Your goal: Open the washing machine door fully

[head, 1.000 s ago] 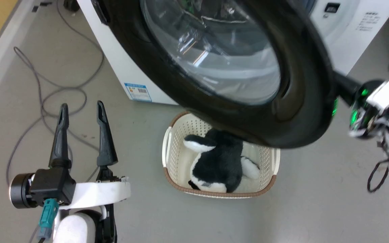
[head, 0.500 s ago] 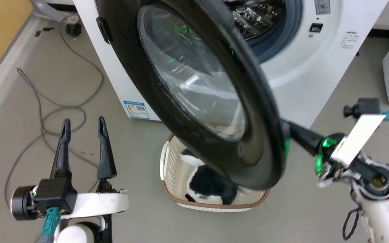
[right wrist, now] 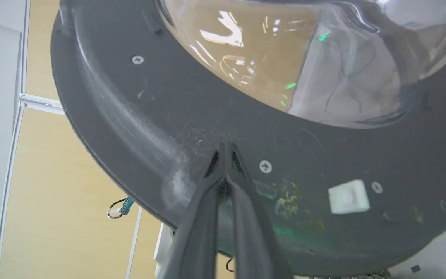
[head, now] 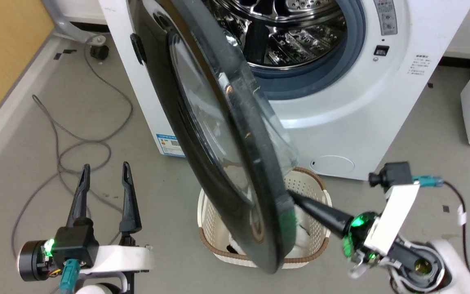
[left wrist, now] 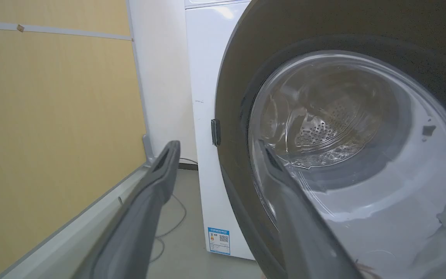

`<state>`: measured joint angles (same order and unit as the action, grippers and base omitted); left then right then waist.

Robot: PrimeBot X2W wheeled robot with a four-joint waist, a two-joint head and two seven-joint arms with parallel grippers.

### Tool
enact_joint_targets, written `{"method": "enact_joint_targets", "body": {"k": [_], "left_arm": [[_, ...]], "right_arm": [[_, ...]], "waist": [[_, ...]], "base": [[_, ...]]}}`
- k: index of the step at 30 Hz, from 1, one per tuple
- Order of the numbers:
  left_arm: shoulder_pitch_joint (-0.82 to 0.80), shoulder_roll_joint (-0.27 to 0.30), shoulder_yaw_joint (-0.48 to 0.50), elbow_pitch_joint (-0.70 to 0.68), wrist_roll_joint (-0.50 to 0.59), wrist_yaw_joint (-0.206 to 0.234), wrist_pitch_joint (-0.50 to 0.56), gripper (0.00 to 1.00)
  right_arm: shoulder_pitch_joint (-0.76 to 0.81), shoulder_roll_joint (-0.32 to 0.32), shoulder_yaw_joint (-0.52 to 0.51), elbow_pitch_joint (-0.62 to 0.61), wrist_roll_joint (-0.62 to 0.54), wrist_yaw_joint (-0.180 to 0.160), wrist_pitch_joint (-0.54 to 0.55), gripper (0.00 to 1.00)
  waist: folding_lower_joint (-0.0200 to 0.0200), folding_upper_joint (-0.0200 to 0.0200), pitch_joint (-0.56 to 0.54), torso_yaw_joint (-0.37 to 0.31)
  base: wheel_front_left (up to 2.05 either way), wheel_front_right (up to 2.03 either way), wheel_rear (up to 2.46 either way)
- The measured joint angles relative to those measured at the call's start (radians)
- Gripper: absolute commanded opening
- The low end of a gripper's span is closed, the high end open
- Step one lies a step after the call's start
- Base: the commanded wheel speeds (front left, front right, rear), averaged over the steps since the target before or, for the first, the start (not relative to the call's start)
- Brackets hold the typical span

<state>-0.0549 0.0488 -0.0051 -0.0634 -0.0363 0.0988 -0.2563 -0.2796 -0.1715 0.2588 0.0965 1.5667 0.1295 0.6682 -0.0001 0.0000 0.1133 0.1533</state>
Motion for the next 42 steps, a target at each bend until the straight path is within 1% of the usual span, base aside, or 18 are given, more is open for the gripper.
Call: {"method": "enact_joint_targets", "body": {"k": [6,12,17,20,23,26,29,31,35,37,39,41,42], "left_arm": [[0.022,0.000,0.006,0.017,0.010,-0.007,0.000,1.00],[0.044,0.001,0.012,0.035,0.016,-0.015,0.000,1.00],[0.068,0.002,0.013,0.048,0.017,-0.017,0.000,1.00],[0.084,0.004,0.018,0.051,0.017,-0.017,0.000,1.00],[0.095,0.005,0.020,0.053,0.017,-0.018,0.000,1.00],[0.096,0.005,0.020,0.054,0.017,-0.019,0.000,1.00],[0.097,0.005,0.020,0.054,0.017,-0.019,0.000,1.00],[0.097,0.004,0.019,0.054,0.017,-0.021,0.000,1.00],[0.098,0.005,0.021,0.054,0.017,-0.022,0.000,1.00],[0.099,0.004,0.022,0.054,0.017,-0.022,0.000,1.00],[0.102,0.005,0.024,0.053,0.017,-0.022,0.000,1.00],[0.109,0.004,0.025,0.052,0.017,-0.022,0.000,1.00],[0.112,0.004,0.024,0.051,0.017,-0.022,0.000,1.00]], "right_arm": [[0.068,0.031,0.042,-0.046,0.000,0.000,-0.001,0.00],[0.116,0.059,0.084,-0.054,-0.010,0.000,-0.020,0.00],[0.152,0.069,0.101,-0.055,-0.015,0.000,-0.044,0.00],[0.165,0.070,0.088,-0.068,-0.031,0.000,-0.083,0.00],[0.165,0.066,0.059,-0.095,-0.059,0.000,-0.149,0.00],[0.165,0.059,0.015,-0.135,-0.103,0.000,-0.256,0.00],[0.162,0.038,-0.022,-0.165,-0.194,0.000,-0.412,0.00],[0.162,0.013,-0.034,-0.172,-0.285,0.000,-0.537,0.00],[0.162,-0.058,-0.024,-0.136,-0.493,0.000,-0.764,0.00],[0.162,-0.076,-0.016,-0.107,-0.577,0.000,-0.863,0.00],[0.162,-0.090,-0.022,-0.073,-0.702,0.000,-0.909,0.00],[0.163,-0.082,-0.065,-0.044,-0.829,0.000,-0.923,0.00],[0.163,-0.076,-0.096,-0.043,-0.912,0.000,-0.924,0.00]], "waist": [[0.0000,0.0000,-0.031,0.013],[-0.0001,0.0000,-0.060,0.018],[0.0000,0.0000,-0.089,0.018],[0.0000,0.0000,-0.103,0.014],[0.0000,0.0000,-0.111,0.008],[0.0000,0.0000,-0.118,0.002],[0.0000,0.0000,-0.122,-0.006],[0.0000,0.0000,-0.126,-0.011],[0.0000,0.0000,-0.132,-0.020],[0.0000,0.0000,-0.133,-0.026],[0.0001,0.0000,-0.134,-0.033],[0.0000,0.0000,-0.134,-0.041],[0.0001,0.0000,-0.133,-0.044]], "base": [[0.00,0.00,0.00],[0.00,0.00,0.00],[0.00,0.00,0.00],[0.00,0.00,0.00],[0.00,0.00,0.00],[0.00,0.00,0.00],[0.00,0.00,0.00],[0.00,0.00,0.00],[0.00,0.00,0.00],[0.00,0.00,0.00],[0.00,0.00,0.00],[0.00,0.00,0.00],[0.00,0.00,0.00]]}}
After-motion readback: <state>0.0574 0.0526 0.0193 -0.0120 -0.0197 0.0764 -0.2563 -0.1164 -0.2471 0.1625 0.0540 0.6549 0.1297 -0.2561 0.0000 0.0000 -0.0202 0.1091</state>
